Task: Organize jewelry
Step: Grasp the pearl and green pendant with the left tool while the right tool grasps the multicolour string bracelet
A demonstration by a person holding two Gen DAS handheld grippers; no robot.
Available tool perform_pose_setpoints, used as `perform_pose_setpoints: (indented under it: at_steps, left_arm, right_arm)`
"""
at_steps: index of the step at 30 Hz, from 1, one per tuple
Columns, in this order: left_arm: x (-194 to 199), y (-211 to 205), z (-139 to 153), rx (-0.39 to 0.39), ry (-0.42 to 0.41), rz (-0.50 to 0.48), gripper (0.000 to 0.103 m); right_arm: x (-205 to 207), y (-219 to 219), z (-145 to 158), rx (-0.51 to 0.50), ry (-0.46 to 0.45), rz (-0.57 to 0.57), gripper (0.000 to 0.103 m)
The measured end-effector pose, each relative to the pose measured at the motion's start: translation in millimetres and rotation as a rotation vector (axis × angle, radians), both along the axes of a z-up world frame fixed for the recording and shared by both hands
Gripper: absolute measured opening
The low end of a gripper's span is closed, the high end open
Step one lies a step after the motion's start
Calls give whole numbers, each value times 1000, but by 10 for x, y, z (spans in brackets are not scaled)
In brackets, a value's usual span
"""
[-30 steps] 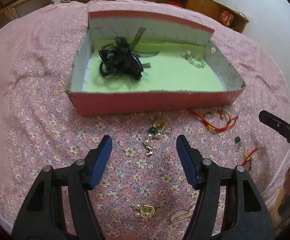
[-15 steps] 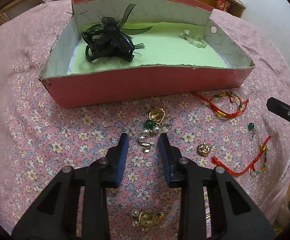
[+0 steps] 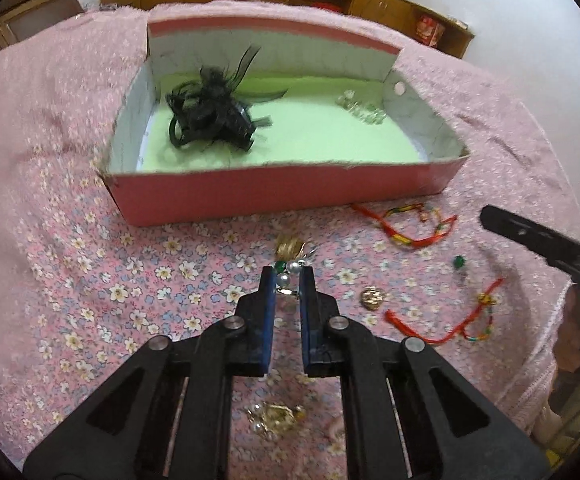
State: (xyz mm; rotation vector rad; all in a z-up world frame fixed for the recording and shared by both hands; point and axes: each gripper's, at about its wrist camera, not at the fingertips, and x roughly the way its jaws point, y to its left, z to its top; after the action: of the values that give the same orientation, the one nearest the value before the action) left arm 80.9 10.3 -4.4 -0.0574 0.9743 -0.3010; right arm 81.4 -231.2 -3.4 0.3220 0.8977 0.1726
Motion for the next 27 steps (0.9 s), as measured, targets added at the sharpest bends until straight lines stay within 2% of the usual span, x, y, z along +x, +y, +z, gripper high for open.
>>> perform_pose_setpoints:
  at_steps: [13,27]
  left_arm:
    - [-174,66,451,-62,-98,-1,3]
    - [-157,121,403,-59,-92,36,3]
  right_arm:
    - [77,121,-44,4,4,33,41]
    - [302,276,-283,-31,64,69,41]
